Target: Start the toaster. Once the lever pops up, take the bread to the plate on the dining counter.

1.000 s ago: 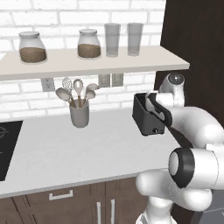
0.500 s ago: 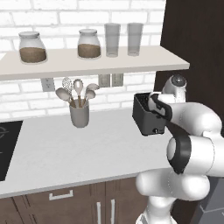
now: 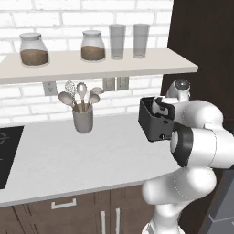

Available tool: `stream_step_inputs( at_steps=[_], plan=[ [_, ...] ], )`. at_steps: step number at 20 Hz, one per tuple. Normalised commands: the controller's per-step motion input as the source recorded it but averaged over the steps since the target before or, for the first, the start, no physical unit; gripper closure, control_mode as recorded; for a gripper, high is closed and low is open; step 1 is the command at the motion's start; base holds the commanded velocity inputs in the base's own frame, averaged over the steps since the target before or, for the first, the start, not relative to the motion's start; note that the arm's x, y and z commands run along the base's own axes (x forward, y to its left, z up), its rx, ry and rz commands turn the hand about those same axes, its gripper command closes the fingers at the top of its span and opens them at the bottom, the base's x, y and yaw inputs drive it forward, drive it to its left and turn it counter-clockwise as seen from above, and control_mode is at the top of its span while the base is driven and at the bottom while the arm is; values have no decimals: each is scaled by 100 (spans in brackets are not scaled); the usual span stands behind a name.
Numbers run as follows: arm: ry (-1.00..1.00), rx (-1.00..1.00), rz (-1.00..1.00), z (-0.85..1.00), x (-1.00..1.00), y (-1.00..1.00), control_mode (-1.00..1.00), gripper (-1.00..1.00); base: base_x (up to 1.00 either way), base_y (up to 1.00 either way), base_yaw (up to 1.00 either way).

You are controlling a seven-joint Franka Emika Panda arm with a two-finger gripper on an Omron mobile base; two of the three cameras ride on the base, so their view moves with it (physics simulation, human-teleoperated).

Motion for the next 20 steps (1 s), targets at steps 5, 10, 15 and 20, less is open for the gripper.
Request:
stream_step_inputs(
  at_steps=[5, 10, 15, 20],
  plan=[
    [1, 0, 0, -16, 33, 0, -100, -100, 0, 0, 0],
    [2, 0, 0, -14, 34, 0, -100, -100, 0, 0, 0],
    [0, 0, 0, -5, 20, -10, -100, -100, 0, 0, 0],
    [0, 0, 0, -15, 20, -18, -100, -100, 0, 0, 0]
  ],
)
